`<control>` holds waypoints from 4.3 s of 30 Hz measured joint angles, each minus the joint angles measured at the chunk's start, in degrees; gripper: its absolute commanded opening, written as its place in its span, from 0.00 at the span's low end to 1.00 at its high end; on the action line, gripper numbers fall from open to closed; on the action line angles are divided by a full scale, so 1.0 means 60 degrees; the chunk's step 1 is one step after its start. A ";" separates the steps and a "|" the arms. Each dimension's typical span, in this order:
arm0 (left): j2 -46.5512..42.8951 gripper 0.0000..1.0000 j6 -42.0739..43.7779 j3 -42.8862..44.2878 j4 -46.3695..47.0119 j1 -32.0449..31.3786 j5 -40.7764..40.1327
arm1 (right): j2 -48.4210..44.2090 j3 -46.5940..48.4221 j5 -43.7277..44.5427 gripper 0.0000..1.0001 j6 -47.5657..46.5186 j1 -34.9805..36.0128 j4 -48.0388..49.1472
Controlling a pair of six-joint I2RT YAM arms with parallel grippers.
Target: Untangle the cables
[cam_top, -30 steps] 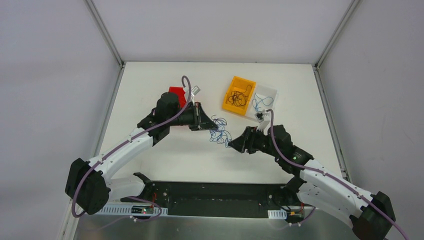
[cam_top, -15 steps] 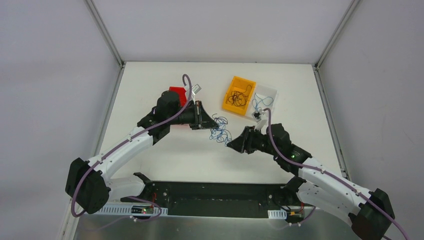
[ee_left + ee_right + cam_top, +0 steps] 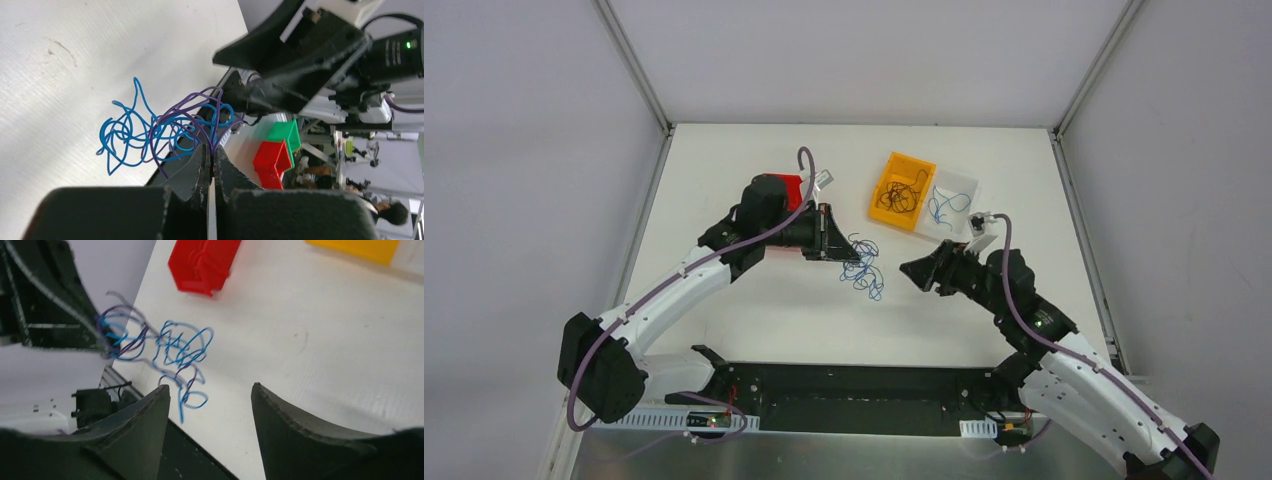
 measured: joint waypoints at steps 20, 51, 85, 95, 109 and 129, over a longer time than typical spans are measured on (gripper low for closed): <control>0.1311 0.00 0.1905 0.2335 -0.2943 -0.0062 0.3384 | 0.2903 0.0066 -0.5457 0.69 -0.0222 -0.1592 0.2470; 0.1585 0.00 0.1949 0.2834 -0.3013 -0.0495 0.4124 | 0.4623 0.0419 -0.6036 0.00 0.0692 -0.0419 0.5661; -0.2106 0.00 0.3264 0.1993 -0.6481 0.2656 -0.4790 | 0.1184 0.0222 0.5380 0.00 0.2637 -0.4146 -0.3814; -0.2969 0.00 0.2783 0.1647 -0.7275 0.2656 -0.9067 | 0.1166 0.0262 0.5654 0.00 0.2881 -0.4535 -0.4459; -0.2969 0.00 0.2805 0.1362 -0.6827 0.2656 -0.7530 | 0.2317 0.3031 0.2328 0.00 0.1082 -0.4575 -0.3883; -0.2226 0.00 0.2830 0.1359 -0.6211 0.2656 -0.5115 | 0.7847 0.6415 0.3650 0.00 0.0262 -0.4575 -0.3115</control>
